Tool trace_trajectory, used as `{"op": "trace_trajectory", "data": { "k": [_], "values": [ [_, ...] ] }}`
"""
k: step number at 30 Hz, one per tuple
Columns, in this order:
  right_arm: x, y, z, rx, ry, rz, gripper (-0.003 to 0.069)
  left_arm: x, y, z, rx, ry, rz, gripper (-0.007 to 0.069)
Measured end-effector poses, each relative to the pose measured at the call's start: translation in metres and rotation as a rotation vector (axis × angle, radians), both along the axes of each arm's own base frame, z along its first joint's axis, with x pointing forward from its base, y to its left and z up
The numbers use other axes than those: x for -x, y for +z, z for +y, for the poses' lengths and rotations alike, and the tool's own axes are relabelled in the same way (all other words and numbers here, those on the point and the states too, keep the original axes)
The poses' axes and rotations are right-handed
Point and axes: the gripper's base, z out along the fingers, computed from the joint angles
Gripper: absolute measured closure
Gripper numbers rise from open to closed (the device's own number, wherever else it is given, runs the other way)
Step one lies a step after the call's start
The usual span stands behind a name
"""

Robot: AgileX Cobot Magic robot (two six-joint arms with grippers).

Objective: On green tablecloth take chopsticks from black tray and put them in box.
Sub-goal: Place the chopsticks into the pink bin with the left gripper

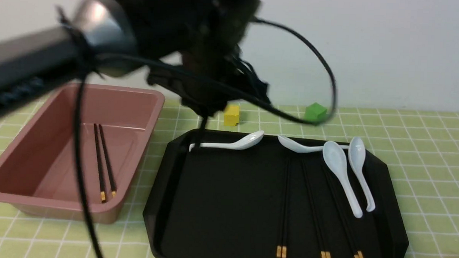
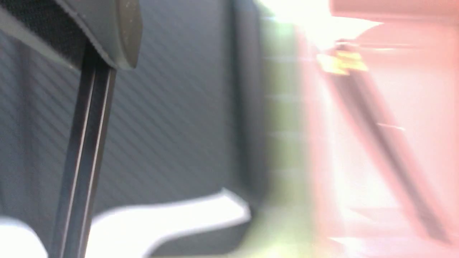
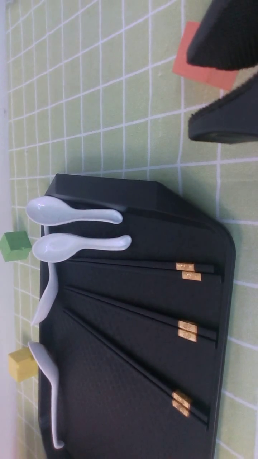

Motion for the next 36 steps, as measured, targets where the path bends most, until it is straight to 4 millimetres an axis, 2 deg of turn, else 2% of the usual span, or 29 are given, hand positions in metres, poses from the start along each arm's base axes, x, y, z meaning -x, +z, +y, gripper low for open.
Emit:
{"op": "trace_trajectory", "data": {
  "k": [2,4,6,8,11,15,16,17,20,23,26,29,31,36],
  "values": [
    [0.000,0.000,0.000,0.000,0.000,0.000,0.0419,-0.010,0.011,0.046,0.023,0.110,-0.002,0.0540],
    [0.000,0.000,0.000,0.000,0.000,0.000,0.0419,-0.018,0.008,0.081,0.050,0.207,0.032,0.0540],
    [0.000,0.000,0.000,0.000,0.000,0.000,0.0419,-0.026,-0.007,0.115,0.068,0.304,0.104,0.0540],
    [0.000,0.000,0.000,0.000,0.000,0.000,0.0419,-0.032,-0.030,0.141,0.070,0.374,0.183,0.0540],
    [0.000,0.000,0.000,0.000,0.000,0.000,0.0419,-0.041,-0.064,0.163,0.070,0.428,0.249,0.0540],
    [0.000,0.000,0.000,0.000,0.000,0.000,0.0419,-0.059,-0.096,0.177,0.077,0.455,0.259,0.0540],
    [0.000,0.000,0.000,0.000,0.000,0.000,0.0419,-0.059,-0.098,0.177,0.076,0.456,0.261,0.0540],
    [0.000,0.000,0.000,0.000,0.000,0.000,0.0419,-0.065,-0.111,0.177,0.071,0.456,0.278,0.0540],
    [0.000,0.000,0.000,0.000,0.000,0.000,0.0419,-0.070,-0.129,0.176,0.061,0.460,0.320,0.0519],
    [0.000,0.000,0.000,0.000,0.000,0.000,0.0419,-0.074,-0.142,0.174,0.066,0.463,0.351,0.0480],
    [0.000,0.000,0.000,0.000,0.000,0.000,0.0419,-0.074,-0.145,0.173,0.061,0.436,0.367,0.0445],
    [0.000,0.000,0.000,0.000,0.000,0.000,0.0419,-0.069,-0.134,0.167,0.035,0.356,0.363,0.0447],
    [0.000,0.000,0.000,0.000,0.000,0.000,0.0419,-0.062,-0.117,0.161,0.021,0.304,0.345,0.0478],
    [0.000,0.000,0.000,0.000,0.000,0.000,0.0419,-0.028,-0.053,0.156,-0.007,0.193,0.248,0.0631]
  ]
}}
